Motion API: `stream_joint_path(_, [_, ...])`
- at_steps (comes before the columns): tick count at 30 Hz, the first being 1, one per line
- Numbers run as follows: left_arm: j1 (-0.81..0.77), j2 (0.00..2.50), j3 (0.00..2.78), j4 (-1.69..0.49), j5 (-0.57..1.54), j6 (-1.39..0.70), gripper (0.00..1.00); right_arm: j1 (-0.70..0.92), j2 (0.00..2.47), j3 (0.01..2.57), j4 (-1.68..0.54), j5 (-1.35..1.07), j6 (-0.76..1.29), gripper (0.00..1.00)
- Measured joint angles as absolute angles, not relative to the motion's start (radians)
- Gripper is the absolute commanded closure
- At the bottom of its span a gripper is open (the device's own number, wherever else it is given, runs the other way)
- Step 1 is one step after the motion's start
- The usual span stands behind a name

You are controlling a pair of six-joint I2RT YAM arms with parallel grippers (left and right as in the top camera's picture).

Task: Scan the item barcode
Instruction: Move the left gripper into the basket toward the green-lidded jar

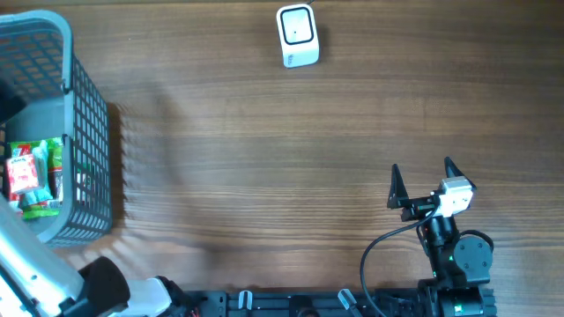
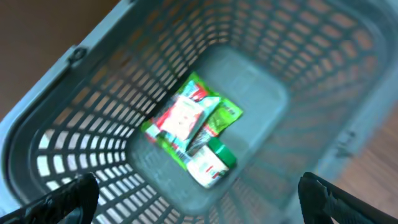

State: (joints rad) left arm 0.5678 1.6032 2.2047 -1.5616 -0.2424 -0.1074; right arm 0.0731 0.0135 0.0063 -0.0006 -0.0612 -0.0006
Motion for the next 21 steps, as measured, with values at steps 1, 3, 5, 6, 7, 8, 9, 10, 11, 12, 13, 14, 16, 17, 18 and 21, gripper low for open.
stream_joint_path(1, [0.595,1.607,2.196,-1.563,-0.234,-0.11,0.0,0.073,0.014,0.006,-0.001,-0.061,-0.001,0.0])
stream_joint_path(3, [0.634,1.611,2.165,-1.563,-0.222,-0.111,0.0,0.073,0.014,0.006,-0.001,-0.061,-0.001,0.0])
stream_joint_path(5, [0.661,1.613,2.131,-1.563,-0.212,-0.111,0.0,0.073,0.014,0.006,-0.001,-0.061,-0.001,0.0])
stream_joint_path(6, [0.675,1.613,2.103,-1.554,-0.203,-0.111,0.0,0.073,0.014,0.006,-0.001,-0.061,-0.001,0.0])
stream_joint_path(7, [0.683,1.614,2.084,-1.549,-0.194,-0.111,0.0,0.073,0.014,0.006,-0.001,-0.061,-0.001,0.0])
stream_joint_path(8, [0.69,1.615,2.067,-1.544,-0.186,-0.111,0.0,0.073,0.014,0.006,-0.001,-0.061,-0.001,0.0])
stream_joint_path(9, [0.699,1.616,2.042,-1.537,-0.174,-0.111,0.0,0.073,0.014,0.006,-0.001,-0.061,-0.001,0.0])
stream_joint_path(10, [0.704,1.618,2.025,-1.534,-0.167,-0.111,0.0,0.073,0.014,0.006,-0.001,-0.061,-0.001,0.0])
stream_joint_path(11, [0.708,1.618,2.001,-1.525,-0.159,-0.111,0.0,0.073,0.014,0.006,-0.001,-0.061,-0.001,0.0])
stream_joint_path(12, [0.709,1.62,1.985,-1.52,-0.154,-0.111,0.0,0.073,0.014,0.006,-0.001,-0.061,-0.001,0.0])
stream_joint_path(13, [0.71,1.62,1.965,-1.508,-0.144,-0.111,0.0,0.073,0.014,0.006,-0.001,-0.061,-0.001,0.0])
stream_joint_path(14, [0.71,1.62,1.95,-1.494,-0.136,-0.11,0.0,0.073,0.014,0.006,-0.001,-0.061,-0.001,0.0])
stream_joint_path(16, [0.71,1.62,1.914,-1.46,-0.123,-0.11,0.0,0.073,0.014,0.006,-0.001,-0.061,-0.001,0.0])
stream_joint_path(17, [0.71,1.62,1.888,-1.434,-0.117,-0.107,0.0,0.073,0.014,0.006,-0.001,-0.061,-0.001,0.01])
stream_joint_path(18, [0.71,1.62,1.866,-1.414,-0.113,-0.102,0.0,0.073,0.014,0.006,-0.001,-0.061,-0.001,0.0])
stream_joint_path(21, [0.71,1.621,1.784,-1.337,-0.103,-0.075,0.0,0.073,0.014,0.006,-0.001,-0.061,-0.001,0.01])
